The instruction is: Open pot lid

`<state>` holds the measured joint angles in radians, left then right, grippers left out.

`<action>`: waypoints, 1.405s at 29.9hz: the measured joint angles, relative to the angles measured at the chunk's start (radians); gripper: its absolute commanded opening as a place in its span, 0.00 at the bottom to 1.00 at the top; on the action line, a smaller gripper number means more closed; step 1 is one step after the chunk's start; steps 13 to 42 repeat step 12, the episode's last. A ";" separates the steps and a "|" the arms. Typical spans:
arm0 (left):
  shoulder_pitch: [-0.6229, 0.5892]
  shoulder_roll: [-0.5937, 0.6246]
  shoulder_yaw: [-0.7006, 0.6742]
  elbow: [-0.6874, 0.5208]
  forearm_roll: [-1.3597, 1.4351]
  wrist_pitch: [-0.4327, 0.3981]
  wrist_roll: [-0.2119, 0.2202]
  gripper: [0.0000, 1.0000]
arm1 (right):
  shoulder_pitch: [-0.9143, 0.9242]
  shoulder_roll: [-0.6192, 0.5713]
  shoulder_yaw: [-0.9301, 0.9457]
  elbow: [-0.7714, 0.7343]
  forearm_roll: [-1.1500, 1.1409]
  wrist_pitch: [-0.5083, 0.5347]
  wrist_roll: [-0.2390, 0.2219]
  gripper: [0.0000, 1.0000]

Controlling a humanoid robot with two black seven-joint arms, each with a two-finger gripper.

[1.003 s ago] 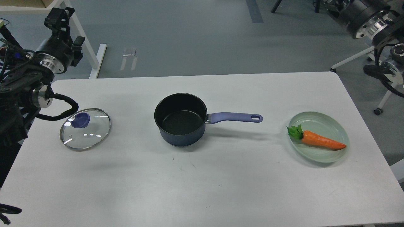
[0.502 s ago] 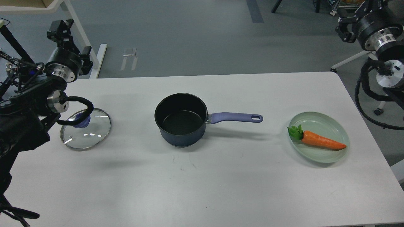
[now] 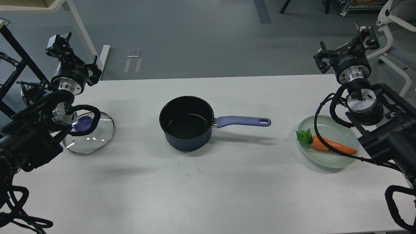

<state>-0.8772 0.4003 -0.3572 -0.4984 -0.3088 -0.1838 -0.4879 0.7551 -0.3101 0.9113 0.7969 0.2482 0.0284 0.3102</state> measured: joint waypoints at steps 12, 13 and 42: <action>0.004 -0.027 -0.002 -0.008 -0.020 -0.009 0.000 0.99 | -0.020 0.025 -0.006 -0.005 0.019 0.023 -0.008 1.00; 0.004 -0.027 -0.002 -0.008 -0.020 -0.009 0.000 0.99 | -0.020 0.025 -0.006 -0.005 0.019 0.023 -0.008 1.00; 0.004 -0.027 -0.002 -0.008 -0.020 -0.009 0.000 0.99 | -0.020 0.025 -0.006 -0.005 0.019 0.023 -0.008 1.00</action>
